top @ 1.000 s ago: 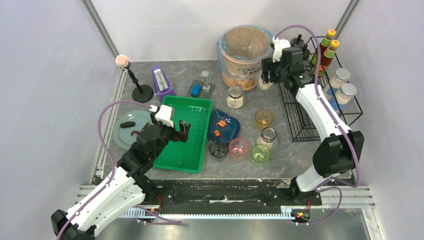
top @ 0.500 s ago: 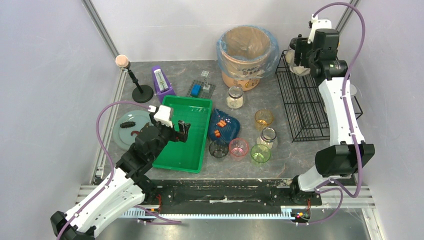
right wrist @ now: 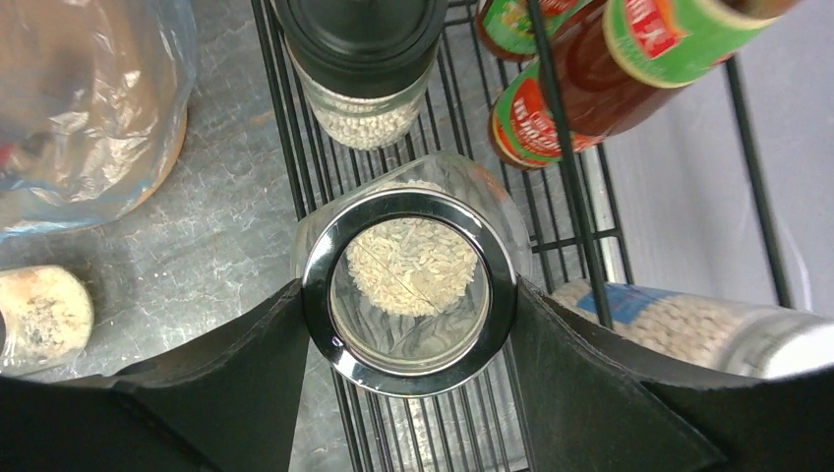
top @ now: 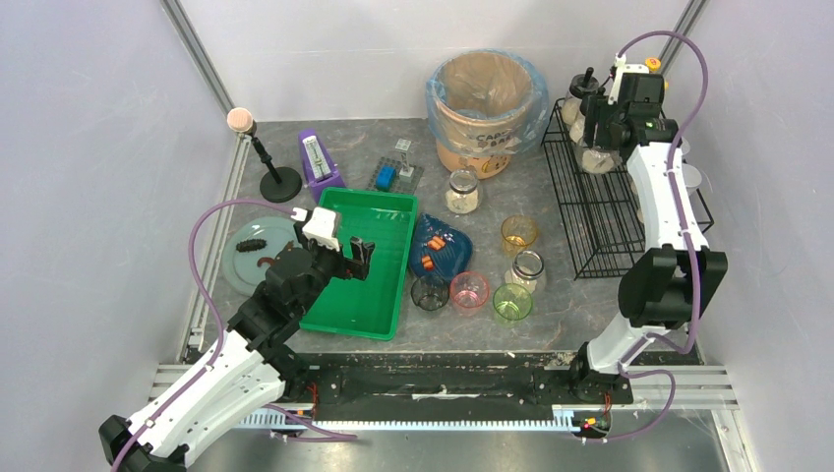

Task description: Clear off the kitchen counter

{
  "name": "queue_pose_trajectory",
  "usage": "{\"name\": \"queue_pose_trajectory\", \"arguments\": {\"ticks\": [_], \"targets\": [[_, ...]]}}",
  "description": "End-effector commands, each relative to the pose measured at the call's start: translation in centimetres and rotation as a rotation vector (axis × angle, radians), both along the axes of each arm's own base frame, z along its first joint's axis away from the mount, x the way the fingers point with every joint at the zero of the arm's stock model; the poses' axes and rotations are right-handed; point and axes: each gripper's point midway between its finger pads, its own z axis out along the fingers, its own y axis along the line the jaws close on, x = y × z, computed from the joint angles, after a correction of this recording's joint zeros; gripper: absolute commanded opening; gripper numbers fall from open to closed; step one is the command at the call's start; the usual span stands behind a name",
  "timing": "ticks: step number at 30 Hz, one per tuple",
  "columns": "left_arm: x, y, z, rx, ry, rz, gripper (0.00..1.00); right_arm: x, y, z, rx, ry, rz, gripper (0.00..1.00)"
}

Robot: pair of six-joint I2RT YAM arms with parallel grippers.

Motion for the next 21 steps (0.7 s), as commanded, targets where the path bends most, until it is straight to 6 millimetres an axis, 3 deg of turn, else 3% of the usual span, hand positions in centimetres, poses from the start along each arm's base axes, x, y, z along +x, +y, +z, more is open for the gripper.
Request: {"name": "queue_pose_trajectory", "arguments": {"ticks": [1, 5, 10, 17, 21], "targets": [[0.3, 0.1, 0.9, 0.000, -0.040, 0.006, 0.93, 2.6, 0.4, 1.4, 0.040, -0.108, 0.025, 0.00], [0.3, 0.1, 0.9, 0.001, -0.042, 0.005, 0.93, 3.2, 0.9, 0.6, 0.082, -0.098, 0.053, 0.01], [0.3, 0.1, 0.9, 0.002, -0.043, 0.003, 0.93, 3.7, 1.8, 0.1, 0.104, -0.087, 0.113, 0.11], [0.3, 0.0, 0.9, 0.003, -0.043, 0.002, 0.93, 3.5, 0.4, -0.5, 0.126, -0.075, -0.008, 0.15], [0.3, 0.0, 0.9, 0.002, -0.043, 0.000, 0.93, 3.6, 0.7, -0.2, 0.146, -0.096, -0.009, 0.32]]}}
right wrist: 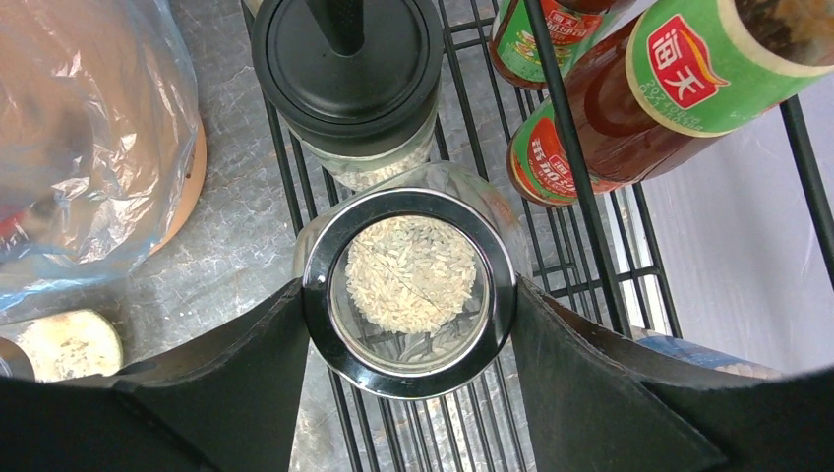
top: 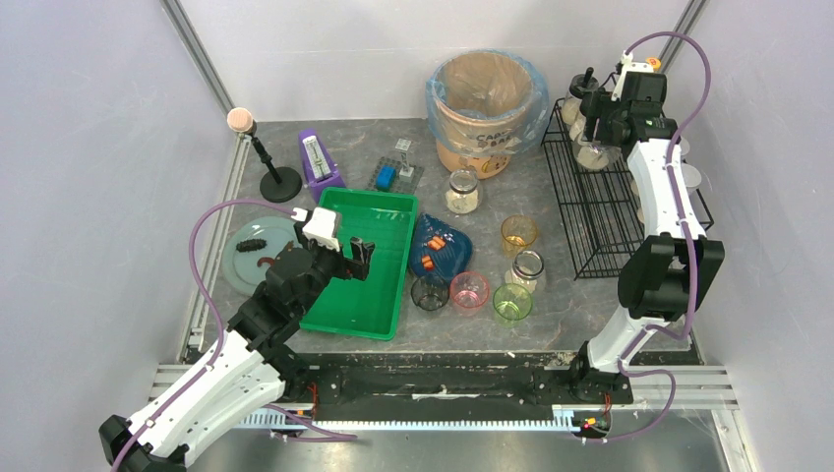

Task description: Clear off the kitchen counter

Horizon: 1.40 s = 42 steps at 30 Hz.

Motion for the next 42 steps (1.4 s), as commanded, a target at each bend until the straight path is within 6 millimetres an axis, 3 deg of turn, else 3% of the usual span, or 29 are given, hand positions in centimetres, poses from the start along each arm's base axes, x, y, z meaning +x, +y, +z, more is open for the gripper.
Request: {"name": "queue_pose_trajectory", "arguments": {"ticks": [1, 6, 13, 21, 27, 30, 42], "targets": [[0.2, 0.0, 1.1, 0.000, -0.046, -0.001, 0.93, 1.0, 1.2, 2.1, 0.058, -0.079, 0.017, 0.35], [0.2, 0.0, 1.1, -0.002, -0.048, -0.001, 0.93, 0.6, 1.6, 4.0, 0.051, -0.134, 0.043, 0.59], [0.1, 0.0, 1.3, -0.010, -0.053, -0.007, 0.93, -0.9, 1.4, 7.8, 0.024, -0.235, 0.034, 0.84], [-0.1, 0.0, 1.6, -0.021, -0.058, -0.012, 0.93, -2.7, 2.1, 9.1, 0.023, -0.292, 0.048, 0.96], [-0.1, 0.0, 1.7, -0.024, -0.060, -0.009, 0.93, -4.3, 6.9, 8.1, 0.083, -0.310, 0.117, 0.96], [-0.1, 0.0, 1.7, -0.026, -0.058, -0.007, 0.93, -5.5, 10.8, 7.4, 0.116, -0.341, 0.138, 0.96], [-0.2, 0.6, 2.2, -0.035, -0.067, 0.021, 0.93, -8.9, 20.4, -0.2, 0.246, -0.328, 0.080, 0.98]]}}
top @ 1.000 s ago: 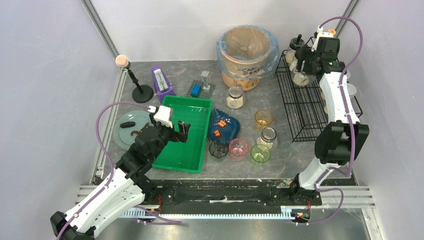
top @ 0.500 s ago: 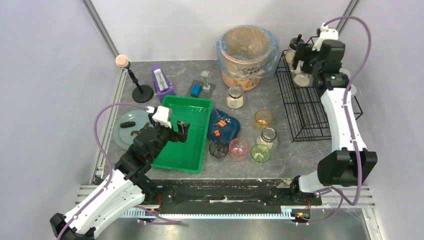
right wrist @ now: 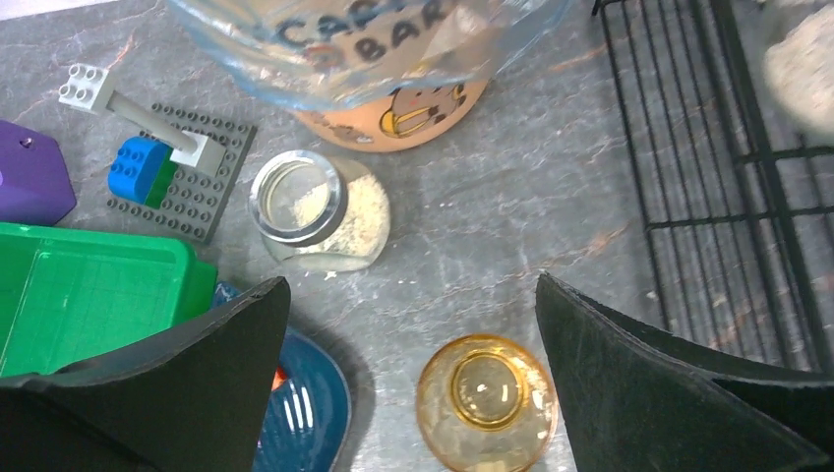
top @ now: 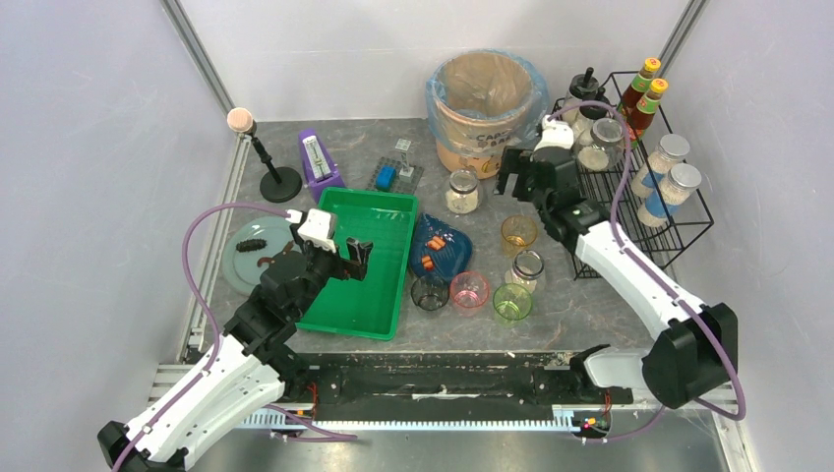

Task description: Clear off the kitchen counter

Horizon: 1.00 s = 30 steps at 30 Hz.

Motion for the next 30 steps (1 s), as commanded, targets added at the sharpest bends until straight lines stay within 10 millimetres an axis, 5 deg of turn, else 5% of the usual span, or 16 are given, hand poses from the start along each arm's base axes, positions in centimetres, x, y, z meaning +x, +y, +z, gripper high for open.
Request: {"name": "queue_pose_trajectory", "arguments": {"ticks": [1, 9, 30], "targets": [[0.2, 0.5, 1.4, -0.013, -0.042, 0.026, 0.93, 0.5, 2.6, 1.1, 0.085, -0.103, -0.085, 0.98], [0.2, 0.7, 1.2, -0.010, -0.034, 0.040, 0.92, 1.5, 8.6, -2.3, 0.017, -0.058, -0.056, 0.98], [-0.1, 1.1, 1.5, -0.022, -0.048, 0.054, 0.93, 7.4, 11.6, -6.3, -0.107, -0.073, -0.277, 0.98]]}}
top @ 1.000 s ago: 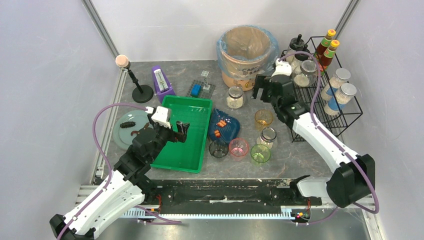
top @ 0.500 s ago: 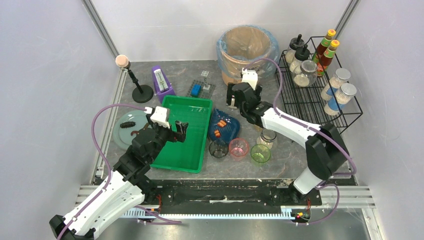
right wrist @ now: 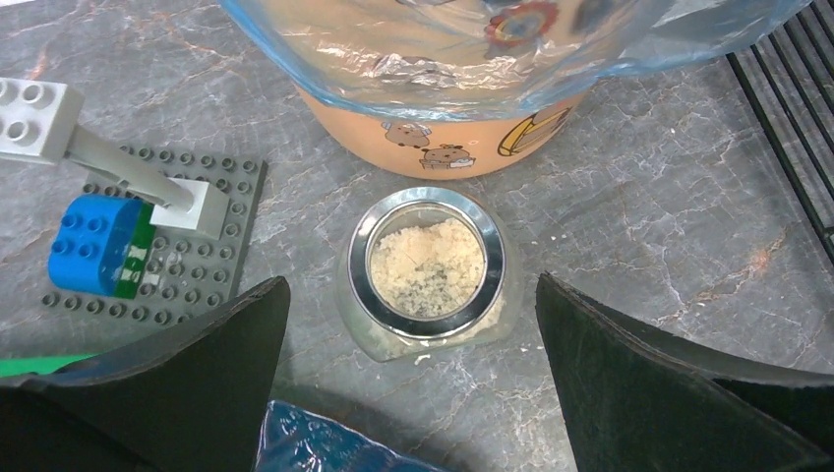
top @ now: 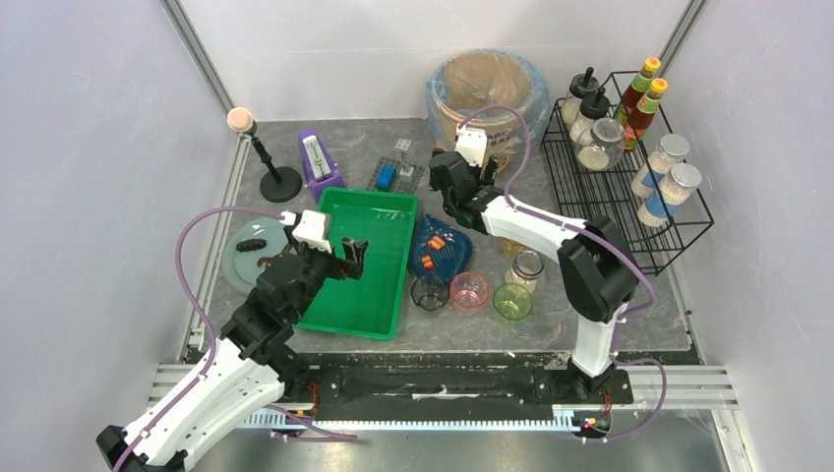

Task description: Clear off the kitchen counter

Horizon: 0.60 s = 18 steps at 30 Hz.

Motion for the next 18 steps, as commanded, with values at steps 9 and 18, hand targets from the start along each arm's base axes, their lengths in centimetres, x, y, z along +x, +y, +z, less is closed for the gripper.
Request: {"name": "queue_pose_trajectory", "arguments": {"ticks": [9, 18], "targets": [[-0.2, 0.2, 1.4, -0.024, -0.043, 0.007, 0.93, 2.4, 0.6, -1.4, -0.050, -0.011, -0.113, 0.94], [-0.2, 0.1, 1.4, -0.023, -0.045, 0.005, 0.93, 2.3, 0.0, -3.0, -0.104, 0.013, -0.137, 0.83]]}}
